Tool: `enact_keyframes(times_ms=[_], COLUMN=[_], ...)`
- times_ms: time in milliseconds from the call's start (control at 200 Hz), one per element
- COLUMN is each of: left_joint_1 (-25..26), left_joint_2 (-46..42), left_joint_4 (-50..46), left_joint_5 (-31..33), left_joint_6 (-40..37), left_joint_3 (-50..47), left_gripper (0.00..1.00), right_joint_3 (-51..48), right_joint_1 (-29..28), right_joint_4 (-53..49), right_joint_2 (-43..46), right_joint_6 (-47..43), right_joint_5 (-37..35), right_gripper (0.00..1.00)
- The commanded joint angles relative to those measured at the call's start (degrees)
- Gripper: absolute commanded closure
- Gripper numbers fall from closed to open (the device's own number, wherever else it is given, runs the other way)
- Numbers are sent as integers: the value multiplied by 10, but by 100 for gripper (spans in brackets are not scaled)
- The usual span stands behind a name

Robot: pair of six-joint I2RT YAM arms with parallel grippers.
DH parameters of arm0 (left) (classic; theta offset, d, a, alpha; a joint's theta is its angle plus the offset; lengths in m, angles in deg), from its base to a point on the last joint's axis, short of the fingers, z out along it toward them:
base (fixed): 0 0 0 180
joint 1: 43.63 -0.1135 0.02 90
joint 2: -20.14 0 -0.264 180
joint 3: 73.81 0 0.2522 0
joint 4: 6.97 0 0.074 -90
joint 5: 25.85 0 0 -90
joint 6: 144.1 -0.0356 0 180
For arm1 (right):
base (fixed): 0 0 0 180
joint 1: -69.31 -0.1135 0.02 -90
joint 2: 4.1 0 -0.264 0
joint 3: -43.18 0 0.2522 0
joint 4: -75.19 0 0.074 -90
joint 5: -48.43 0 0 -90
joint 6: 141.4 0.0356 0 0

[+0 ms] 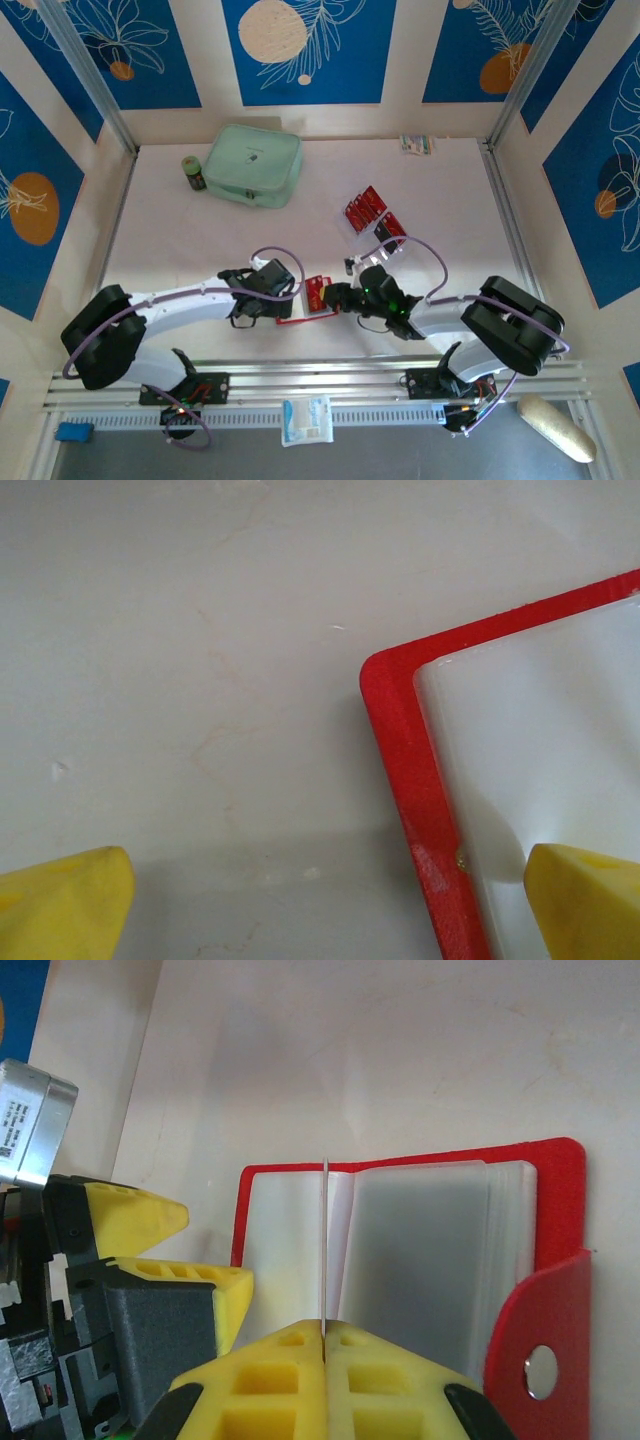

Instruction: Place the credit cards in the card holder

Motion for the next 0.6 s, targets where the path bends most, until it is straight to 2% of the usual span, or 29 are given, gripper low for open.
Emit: enact_keyframes(times_ms=[0, 595], left_joint_1=[4, 4], left_joint_2=[8, 12], left_joint_4=[-27, -35], left_joint_5=[23, 21], left_joint_6=[16, 24], left_joint_3=[-7, -26], left_gripper=[0, 0], right_joint_3=[14, 28], right_joint_1=[-9, -19], right_joint_4=[51, 118], right_joint_2=[-21, -85], right_joint_6=[4, 16], right_joint_5=[-16, -26], right_gripper=[100, 100])
